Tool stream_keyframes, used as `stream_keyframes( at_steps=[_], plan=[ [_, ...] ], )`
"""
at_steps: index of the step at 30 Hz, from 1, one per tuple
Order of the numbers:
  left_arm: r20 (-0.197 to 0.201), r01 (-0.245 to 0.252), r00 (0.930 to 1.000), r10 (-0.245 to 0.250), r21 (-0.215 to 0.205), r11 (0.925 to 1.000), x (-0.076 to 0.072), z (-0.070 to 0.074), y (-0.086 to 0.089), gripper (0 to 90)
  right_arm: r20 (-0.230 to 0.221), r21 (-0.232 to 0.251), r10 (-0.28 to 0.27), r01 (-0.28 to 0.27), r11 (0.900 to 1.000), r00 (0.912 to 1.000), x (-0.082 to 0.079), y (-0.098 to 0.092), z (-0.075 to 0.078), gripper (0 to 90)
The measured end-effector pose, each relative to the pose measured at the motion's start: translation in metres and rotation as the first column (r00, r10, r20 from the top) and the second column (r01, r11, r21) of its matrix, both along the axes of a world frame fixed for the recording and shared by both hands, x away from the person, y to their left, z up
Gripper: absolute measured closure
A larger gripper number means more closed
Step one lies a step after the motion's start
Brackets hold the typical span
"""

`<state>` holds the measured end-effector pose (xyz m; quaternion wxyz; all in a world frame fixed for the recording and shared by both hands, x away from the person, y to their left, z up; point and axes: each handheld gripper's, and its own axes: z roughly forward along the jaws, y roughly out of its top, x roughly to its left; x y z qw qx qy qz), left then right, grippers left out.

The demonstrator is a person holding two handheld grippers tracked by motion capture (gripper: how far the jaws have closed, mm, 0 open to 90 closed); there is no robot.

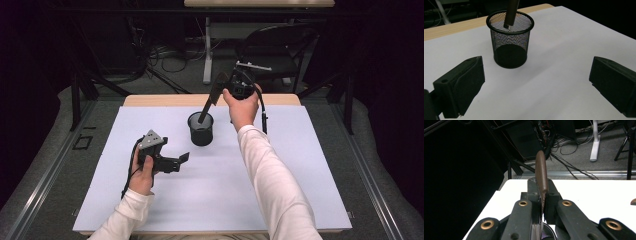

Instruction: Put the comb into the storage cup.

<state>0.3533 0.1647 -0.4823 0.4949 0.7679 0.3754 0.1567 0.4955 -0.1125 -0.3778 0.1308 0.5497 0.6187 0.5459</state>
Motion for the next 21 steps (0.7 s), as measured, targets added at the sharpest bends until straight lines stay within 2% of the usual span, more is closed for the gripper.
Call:
stream_keyframes(
  at_steps=[10, 21],
  plan=[
    [-0.003, 0.0, 1.0, 0.0, -0.002, 1.0, 0.001, 0.0, 0.0, 0.4, -0.021, -0.002, 0.0, 0.0, 1.0, 0.9998, 0.002, 0.003, -0.013, 86.4],
    [-0.004, 0.002, 1.0, -0.002, -0.006, 1.0, 0.001, 0.0, 0.001, 0.4, -0.028, -0.013, 0.017, -0.017, 1.0, 0.9995, 0.002, 0.014, -0.021, 86.4]
  ],
)
